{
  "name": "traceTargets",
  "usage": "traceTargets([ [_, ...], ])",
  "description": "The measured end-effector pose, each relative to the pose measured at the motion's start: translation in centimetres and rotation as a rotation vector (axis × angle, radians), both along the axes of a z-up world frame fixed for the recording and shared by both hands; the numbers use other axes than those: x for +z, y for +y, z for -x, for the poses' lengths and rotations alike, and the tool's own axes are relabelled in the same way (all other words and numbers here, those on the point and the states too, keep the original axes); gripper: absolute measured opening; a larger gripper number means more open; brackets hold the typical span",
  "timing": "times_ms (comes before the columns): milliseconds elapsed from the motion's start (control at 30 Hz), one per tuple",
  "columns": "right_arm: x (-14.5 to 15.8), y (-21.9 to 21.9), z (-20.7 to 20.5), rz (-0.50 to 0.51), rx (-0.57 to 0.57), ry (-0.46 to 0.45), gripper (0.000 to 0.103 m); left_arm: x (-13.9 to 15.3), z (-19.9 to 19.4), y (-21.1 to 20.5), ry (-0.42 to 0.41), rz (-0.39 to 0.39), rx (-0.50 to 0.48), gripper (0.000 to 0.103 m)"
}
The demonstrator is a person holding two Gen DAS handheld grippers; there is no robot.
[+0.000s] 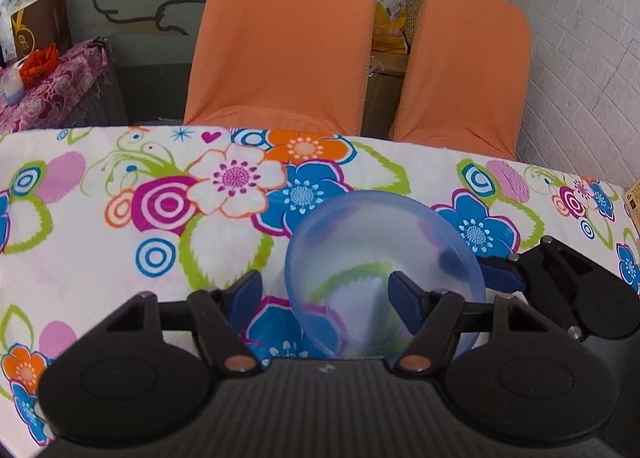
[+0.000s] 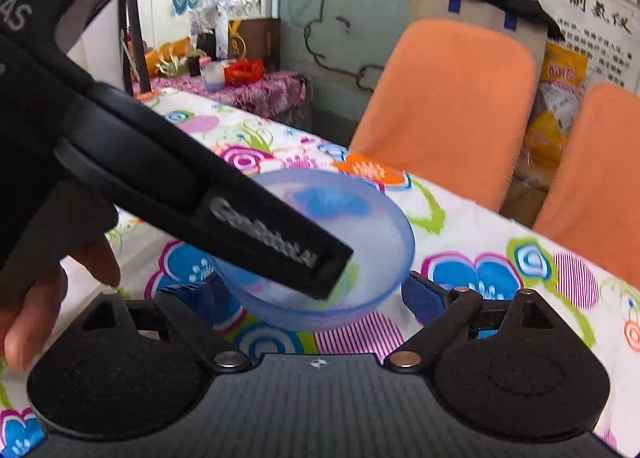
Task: Organize plates and bowls
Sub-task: 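Release the white bowl and grasp the translucent blue bowl rim with both tools, then carry the blue bowl with both tools and lower it into the white bowl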
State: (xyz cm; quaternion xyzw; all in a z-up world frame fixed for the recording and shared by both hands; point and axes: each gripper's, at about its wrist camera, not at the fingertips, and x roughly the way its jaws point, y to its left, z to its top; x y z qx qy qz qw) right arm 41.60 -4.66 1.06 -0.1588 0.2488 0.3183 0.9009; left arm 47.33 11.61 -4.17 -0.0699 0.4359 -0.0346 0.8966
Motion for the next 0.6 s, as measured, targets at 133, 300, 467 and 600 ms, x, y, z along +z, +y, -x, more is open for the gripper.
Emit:
traceTargets([
  [133, 0.8, 1.0, 0.5, 0.051, 0.043, -0.051, 0.079, 0.5, 0.1, -0.5, -0.008, -0.031, -0.041, 0.042],
  [300, 2.8, 0.2, 2.4, 0.048, 0.050, -0.113, 0.079, 2.9, 2.1, -0.6, -0.057, 0.005, -0.067, 0.041],
  [467, 5.9, -1.4, 6.5, 0.072, 0.040, -0.163, 0.079, 6.5, 5.9, -2.3, -0.105, 0.027, -0.093, 0.041],
  [600, 8.0, -3.9, 12.4, 0.096, 0.016, -0.193, 0.079, 9.3, 11.2, -4.7, -0.128, 0.067, -0.139, 0.041],
])
